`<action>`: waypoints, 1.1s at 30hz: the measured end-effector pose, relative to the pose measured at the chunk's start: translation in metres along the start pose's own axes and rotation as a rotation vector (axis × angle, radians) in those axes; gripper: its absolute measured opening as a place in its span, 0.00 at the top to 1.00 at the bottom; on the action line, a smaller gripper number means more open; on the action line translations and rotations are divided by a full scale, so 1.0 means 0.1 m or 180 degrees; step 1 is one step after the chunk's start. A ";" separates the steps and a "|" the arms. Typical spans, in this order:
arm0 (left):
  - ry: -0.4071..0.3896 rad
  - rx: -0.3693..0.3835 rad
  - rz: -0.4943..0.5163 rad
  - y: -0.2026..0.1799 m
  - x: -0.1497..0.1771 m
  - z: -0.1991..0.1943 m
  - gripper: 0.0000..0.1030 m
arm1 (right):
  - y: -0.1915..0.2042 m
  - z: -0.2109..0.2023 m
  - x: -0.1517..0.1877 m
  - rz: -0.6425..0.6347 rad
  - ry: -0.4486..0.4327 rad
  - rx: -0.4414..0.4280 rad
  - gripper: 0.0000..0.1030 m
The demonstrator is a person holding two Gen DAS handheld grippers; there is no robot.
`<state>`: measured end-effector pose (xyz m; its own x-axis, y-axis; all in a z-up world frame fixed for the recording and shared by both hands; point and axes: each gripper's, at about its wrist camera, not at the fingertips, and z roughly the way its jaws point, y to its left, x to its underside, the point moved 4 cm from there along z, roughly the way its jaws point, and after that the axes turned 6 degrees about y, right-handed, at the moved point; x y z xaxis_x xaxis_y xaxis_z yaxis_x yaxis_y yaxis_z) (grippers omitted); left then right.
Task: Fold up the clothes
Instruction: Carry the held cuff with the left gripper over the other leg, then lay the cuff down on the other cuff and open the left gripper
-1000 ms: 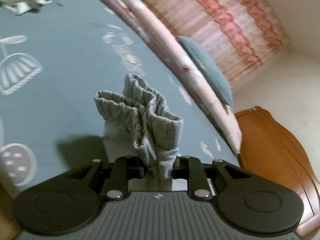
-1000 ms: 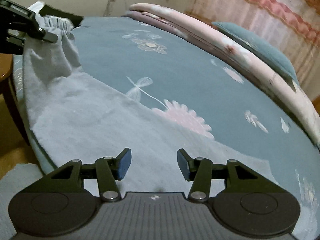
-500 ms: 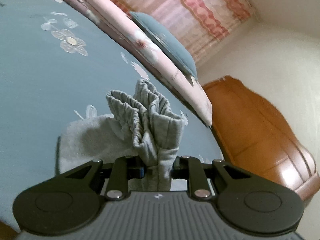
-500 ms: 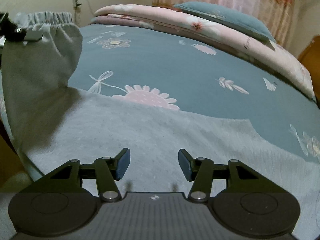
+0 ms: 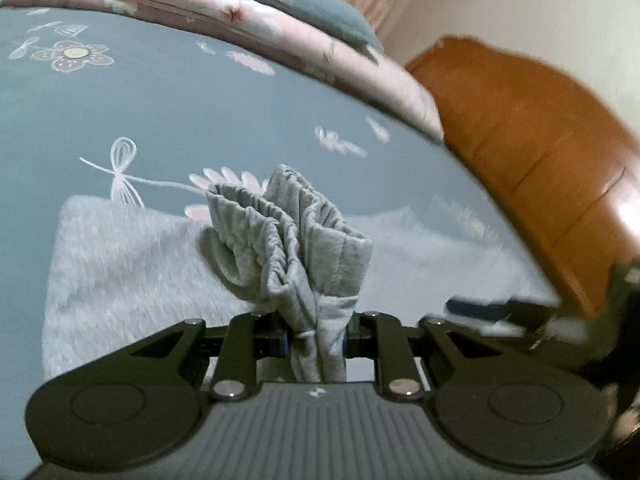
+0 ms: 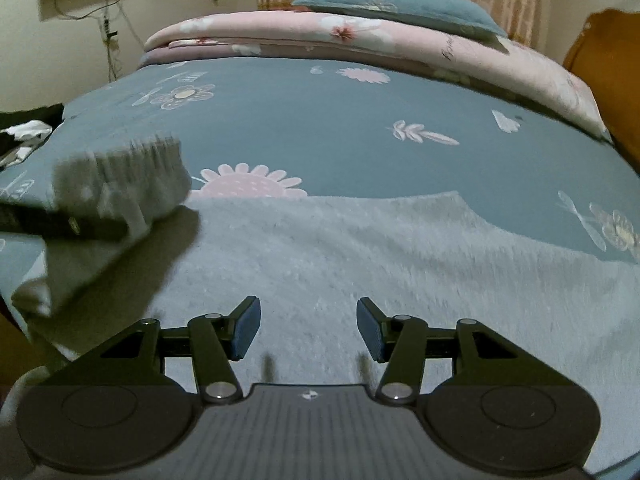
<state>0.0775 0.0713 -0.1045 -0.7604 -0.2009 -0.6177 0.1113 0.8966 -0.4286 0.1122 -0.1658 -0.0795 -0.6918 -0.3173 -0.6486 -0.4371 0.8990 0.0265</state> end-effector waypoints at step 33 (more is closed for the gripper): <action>-0.0075 -0.0602 0.1172 0.07 0.06 -0.67 0.52 | -0.35 0.15 0.27 0.0560 0.0164 -0.0140 0.32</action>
<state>0.0307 0.1033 -0.0669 -0.6767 0.1398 -0.7228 0.2519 0.9665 -0.0489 0.1177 -0.2013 -0.1090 -0.7879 -0.1722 -0.5913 -0.3306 0.9283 0.1701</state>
